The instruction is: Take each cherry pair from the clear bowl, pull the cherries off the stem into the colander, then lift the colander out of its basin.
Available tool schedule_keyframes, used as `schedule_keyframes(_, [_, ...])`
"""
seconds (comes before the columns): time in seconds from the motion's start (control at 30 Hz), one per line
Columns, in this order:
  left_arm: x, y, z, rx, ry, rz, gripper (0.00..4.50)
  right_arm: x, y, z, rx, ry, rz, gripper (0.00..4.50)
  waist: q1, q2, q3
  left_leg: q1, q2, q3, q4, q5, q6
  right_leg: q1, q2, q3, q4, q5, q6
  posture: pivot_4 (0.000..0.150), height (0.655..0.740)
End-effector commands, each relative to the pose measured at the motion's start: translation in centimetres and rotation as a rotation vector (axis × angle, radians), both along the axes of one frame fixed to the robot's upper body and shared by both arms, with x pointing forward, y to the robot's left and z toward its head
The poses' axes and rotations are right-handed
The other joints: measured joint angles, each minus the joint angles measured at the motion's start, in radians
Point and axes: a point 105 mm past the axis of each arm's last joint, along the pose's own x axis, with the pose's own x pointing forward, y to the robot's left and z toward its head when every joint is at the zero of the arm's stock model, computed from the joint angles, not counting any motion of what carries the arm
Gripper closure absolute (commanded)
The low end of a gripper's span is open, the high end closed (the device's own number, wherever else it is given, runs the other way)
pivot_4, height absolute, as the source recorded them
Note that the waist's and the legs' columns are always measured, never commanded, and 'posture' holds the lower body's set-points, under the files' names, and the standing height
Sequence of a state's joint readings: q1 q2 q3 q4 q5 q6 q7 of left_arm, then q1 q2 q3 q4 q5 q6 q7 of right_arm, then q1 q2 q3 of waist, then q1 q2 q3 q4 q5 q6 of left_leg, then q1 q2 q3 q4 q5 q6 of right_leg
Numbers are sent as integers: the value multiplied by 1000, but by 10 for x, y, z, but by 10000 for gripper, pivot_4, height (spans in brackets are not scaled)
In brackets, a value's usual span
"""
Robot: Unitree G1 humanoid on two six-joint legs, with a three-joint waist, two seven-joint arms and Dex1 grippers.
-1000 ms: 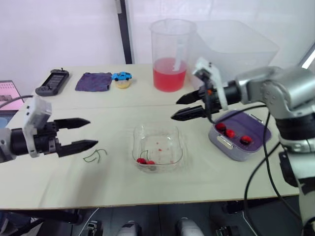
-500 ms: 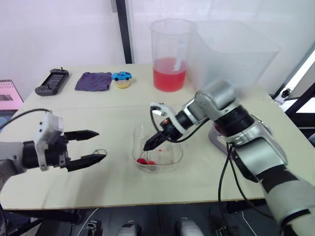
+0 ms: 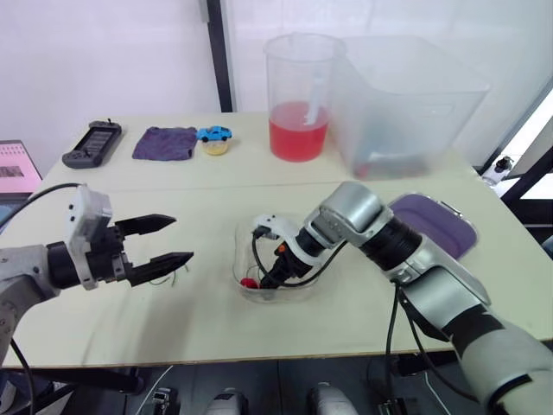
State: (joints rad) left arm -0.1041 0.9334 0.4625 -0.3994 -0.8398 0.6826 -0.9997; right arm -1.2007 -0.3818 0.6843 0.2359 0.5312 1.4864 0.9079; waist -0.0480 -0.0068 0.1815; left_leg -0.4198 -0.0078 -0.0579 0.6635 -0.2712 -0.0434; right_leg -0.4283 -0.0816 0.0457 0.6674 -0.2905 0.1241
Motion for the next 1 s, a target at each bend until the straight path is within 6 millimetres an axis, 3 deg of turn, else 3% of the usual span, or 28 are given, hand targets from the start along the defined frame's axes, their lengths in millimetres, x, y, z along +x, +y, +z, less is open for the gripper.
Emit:
schedule_keyframes(0.03, [-1, -1, 7, 10, -37, -9, 0, -1, 5, 4, 8, -40, 45, 13346, 0, 0, 0, 0, 0, 0, 0, 0, 0, 0, 0, 0, 0, 0, 0, 1500, 7337])
schedule_keyframes(0.13, [1, -2, 6, 14, -35, -12, 0, 2, 5, 1, -2, -64, 55, 13346, 0, 0, 0, 0, 0, 0, 0, 0, 0, 0, 0, 0, 0, 0, 0, 1500, 7337])
schedule_keyframes(0.23, [5, -1, 8, 13, -48, 1, 0, 2, 5, -1, 1, -63, 56, 21412, 2, 0, 0, 0, 0, 0, 0, 0, 0, 0, 0, 0, 0, 0, 0, 1500, 7337])
schedule_keyframes(0.3, [5, 0, 8, 13, -49, 1, 0, 2, 5, 0, 3, -68, 58, 30096, 2, 0, 0, 0, 0, 0, 0, 0, 0, 0, 0, 0, 0, 0, 0, 1500, 7337])
schedule_keyframes(0.57, [5, 6, 9, 15, -35, 5, 0, 11, 1, 16, 44, -161, 92, 30096, 3, 0, 0, 0, 0, 0, 0, 0, 0, 0, 0, 0, 0, 0, 0, 1500, 7337])
schedule_keyframes(0.77, [13, 4, 14, -19, -47, 0, 0, 24, -5, 62, 169, -448, 176, 30096, 3, 0, 0, 0, 0, 0, 0, 0, 0, 0, 0, 0, 0, 0, 0, 1500, 7337])
schedule_keyframes(1.0, [29, 0, 25, -77, -59, -29, 0, 22, -28, 103, 192, -789, 255, 30096, 5, 0, 0, 0, 0, 0, 0, 0, 0, 1, 0, -1, -1, 0, 0, 1500, 7337])
